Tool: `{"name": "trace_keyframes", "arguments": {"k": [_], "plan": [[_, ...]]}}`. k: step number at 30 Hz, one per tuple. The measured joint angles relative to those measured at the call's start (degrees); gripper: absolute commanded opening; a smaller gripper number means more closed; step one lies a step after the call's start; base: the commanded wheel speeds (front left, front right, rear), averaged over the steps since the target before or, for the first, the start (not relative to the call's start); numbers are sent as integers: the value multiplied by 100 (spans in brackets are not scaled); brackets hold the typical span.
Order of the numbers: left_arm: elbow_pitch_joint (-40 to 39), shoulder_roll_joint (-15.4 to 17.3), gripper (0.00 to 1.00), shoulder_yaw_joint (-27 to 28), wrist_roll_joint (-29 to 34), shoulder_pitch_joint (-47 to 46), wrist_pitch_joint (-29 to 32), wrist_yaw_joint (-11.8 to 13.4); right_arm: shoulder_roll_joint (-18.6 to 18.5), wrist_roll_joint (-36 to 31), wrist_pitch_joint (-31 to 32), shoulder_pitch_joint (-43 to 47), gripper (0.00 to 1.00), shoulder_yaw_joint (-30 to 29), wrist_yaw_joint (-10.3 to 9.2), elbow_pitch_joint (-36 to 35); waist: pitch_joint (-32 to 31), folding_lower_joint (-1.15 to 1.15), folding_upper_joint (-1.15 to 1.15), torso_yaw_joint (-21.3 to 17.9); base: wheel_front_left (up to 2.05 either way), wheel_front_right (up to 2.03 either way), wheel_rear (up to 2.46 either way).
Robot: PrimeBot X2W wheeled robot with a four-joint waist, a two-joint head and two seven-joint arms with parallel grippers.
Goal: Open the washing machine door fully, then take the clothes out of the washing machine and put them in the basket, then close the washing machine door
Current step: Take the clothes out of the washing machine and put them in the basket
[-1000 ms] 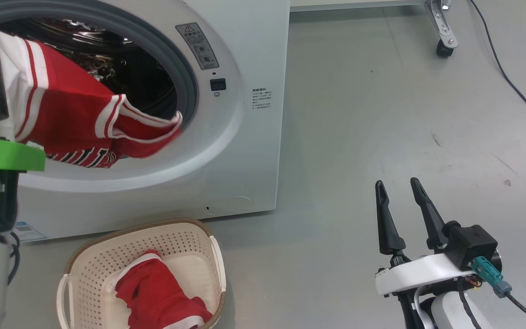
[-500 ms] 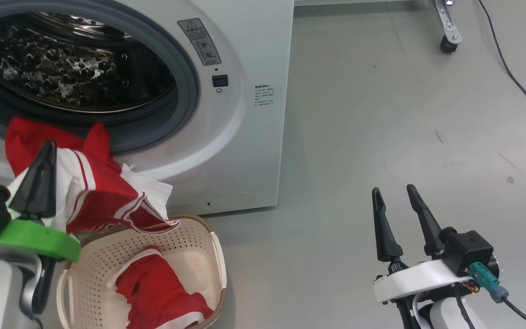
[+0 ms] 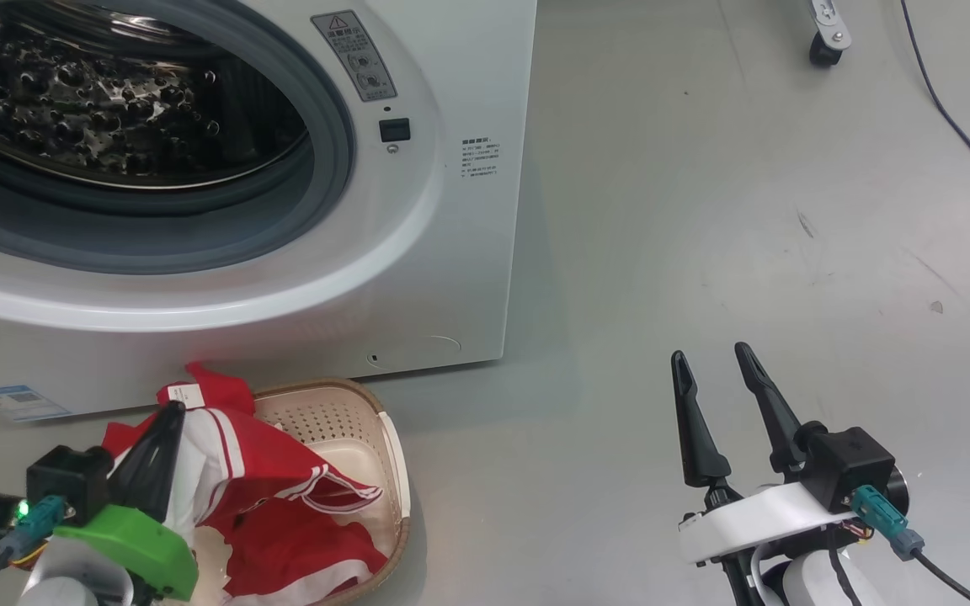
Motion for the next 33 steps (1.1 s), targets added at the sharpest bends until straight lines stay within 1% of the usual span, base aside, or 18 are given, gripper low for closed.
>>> {"name": "trace_keyframes", "arguments": {"k": [4,12,19,25,26,29,30,33], "plan": [[121,-16,0,-145,2,83,70,-41,3,-30,-1,-4,100,24,0,5,88,0,0,-45,0,0,0],[397,-37,0,-441,1,83,235,-44,18,-71,0,-96,100,64,-1,-15,345,0,0,-140,0,0,0],[743,-15,0,-480,-2,55,390,-45,27,-89,-1,-205,100,172,-10,-78,631,0,0,-265,0,0,0],[1047,119,0,-474,-2,-163,534,-47,33,-153,-1,-276,100,256,-30,-156,946,0,0,-413,0,0,0],[1082,156,0,-470,-2,-209,570,-47,35,-171,-1,-279,100,271,-69,-176,1004,0,0,-440,0,0,0],[1229,238,0,-442,-11,-358,600,-47,43,-181,-1,-313,100,324,-80,-227,1191,0,0,-526,0,0,0],[1332,292,0,-408,-21,-461,648,-48,52,-187,-1,-359,100,353,-122,-266,1323,0,0,-588,0,0,0],[1494,420,0,-320,-63,-600,682,-49,65,-188,-1,-384,100,387,-129,-328,1527,0,0,-685,0,0,0]]}}
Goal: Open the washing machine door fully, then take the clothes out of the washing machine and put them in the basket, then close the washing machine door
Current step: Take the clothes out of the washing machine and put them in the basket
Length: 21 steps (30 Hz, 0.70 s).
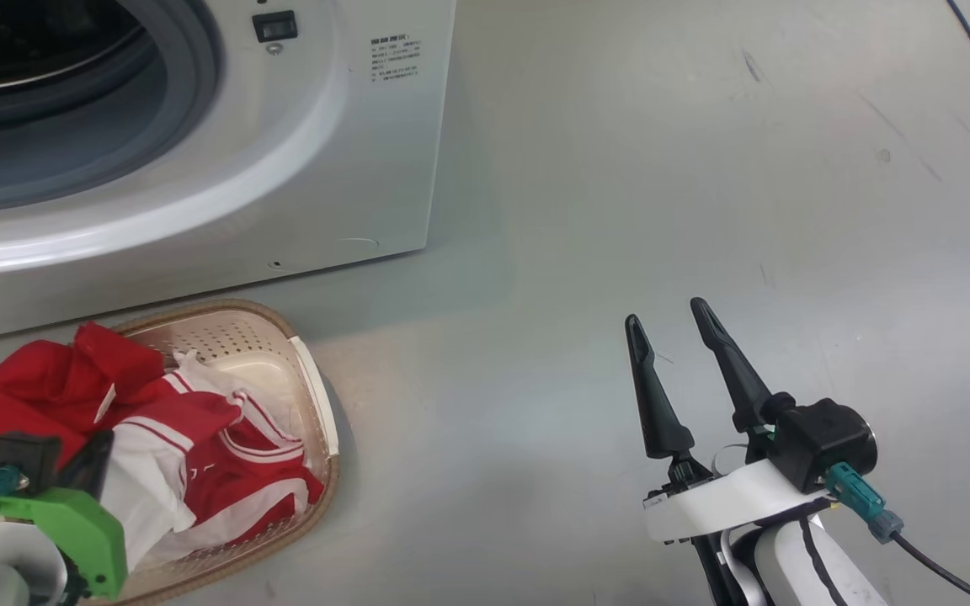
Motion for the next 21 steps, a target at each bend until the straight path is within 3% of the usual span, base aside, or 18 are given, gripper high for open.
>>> {"name": "trace_keyframes", "arguments": {"k": [21], "plan": [[843,535,0,258,-58,-966,47,-2,19,-32,0,-323,100,325,-349,-515,1331,0,0,-601,0,0,0]]}}
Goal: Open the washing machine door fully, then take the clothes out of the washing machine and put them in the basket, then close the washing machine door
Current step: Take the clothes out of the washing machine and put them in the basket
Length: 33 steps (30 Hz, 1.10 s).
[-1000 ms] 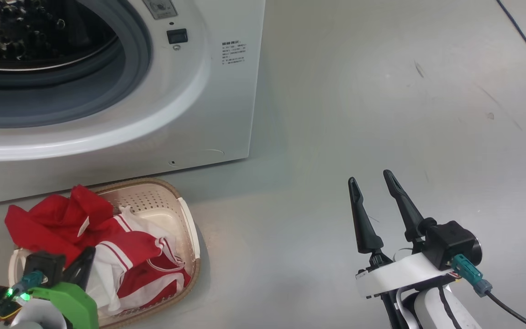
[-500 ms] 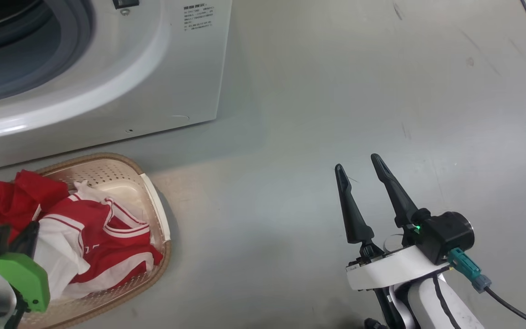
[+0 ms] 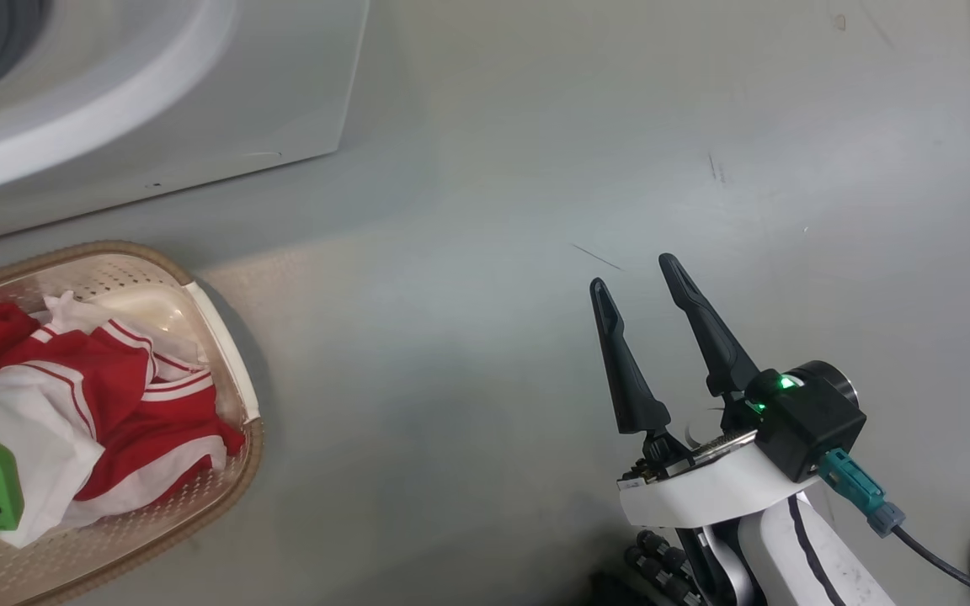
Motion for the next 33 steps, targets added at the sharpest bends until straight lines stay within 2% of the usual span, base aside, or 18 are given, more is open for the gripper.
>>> {"name": "trace_keyframes", "arguments": {"k": [7,13,14,15,16,33], "plan": [[238,44,0,-31,2,-199,-15,0,3,0,0,-57,100,29,-55,-46,273,0,0,-77,0,0,0],[482,-76,0,-137,3,-291,-82,-1,5,0,0,-177,100,63,-116,-31,339,0,0,-85,0,0,0],[514,-111,15,-156,3,-309,-126,-2,4,0,0,-193,100,66,-132,-22,322,1,0,-75,0,0,0],[545,-133,45,-165,3,-323,-168,-23,4,0,0,-220,100,70,-141,-16,303,0,0,-66,0,0,0],[579,-146,100,-168,3,-337,-187,-33,4,0,0,-248,100,73,-144,-12,281,0,0,-57,0,0,0],[966,-660,100,-454,2,-361,-700,-41,1,53,0,-398,100,-73,-153,322,-530,0,0,146,0,0,0]]}}
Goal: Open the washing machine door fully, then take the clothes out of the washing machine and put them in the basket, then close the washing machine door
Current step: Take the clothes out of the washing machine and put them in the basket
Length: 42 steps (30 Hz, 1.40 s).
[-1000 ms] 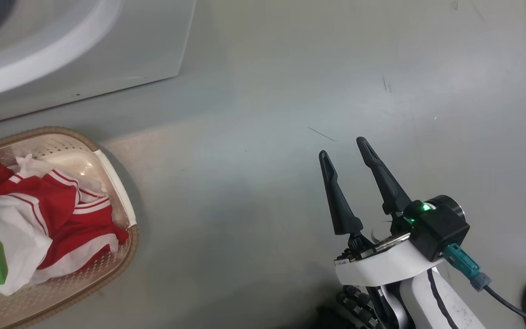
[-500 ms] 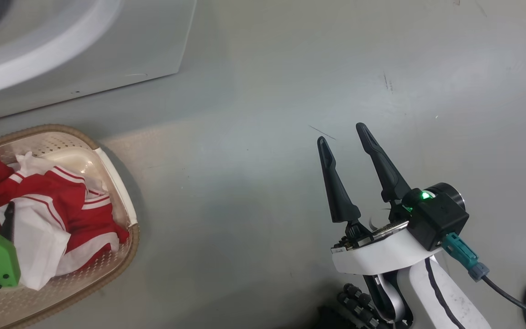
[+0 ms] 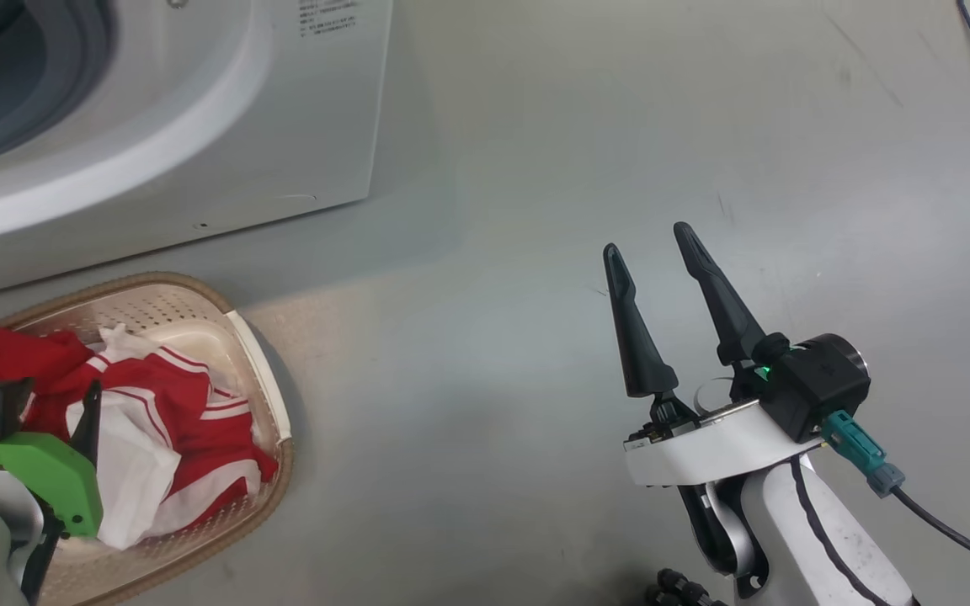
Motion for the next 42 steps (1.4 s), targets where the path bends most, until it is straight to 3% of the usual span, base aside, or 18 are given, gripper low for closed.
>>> {"name": "trace_keyframes", "arguments": {"k": [19,32,42], "plan": [[-661,-577,100,-397,-98,206,-172,0,-167,1,0,264,100,-704,119,443,-1398,0,0,735,0,0,0],[-1508,-712,100,-66,-192,810,-172,0,-272,166,0,835,100,-929,270,549,-2398,0,0,1299,0,0,0],[-2285,-867,100,494,-196,1370,-172,12,-267,213,0,1129,100,-1124,334,455,-2914,0,0,1600,0,0,0]]}}
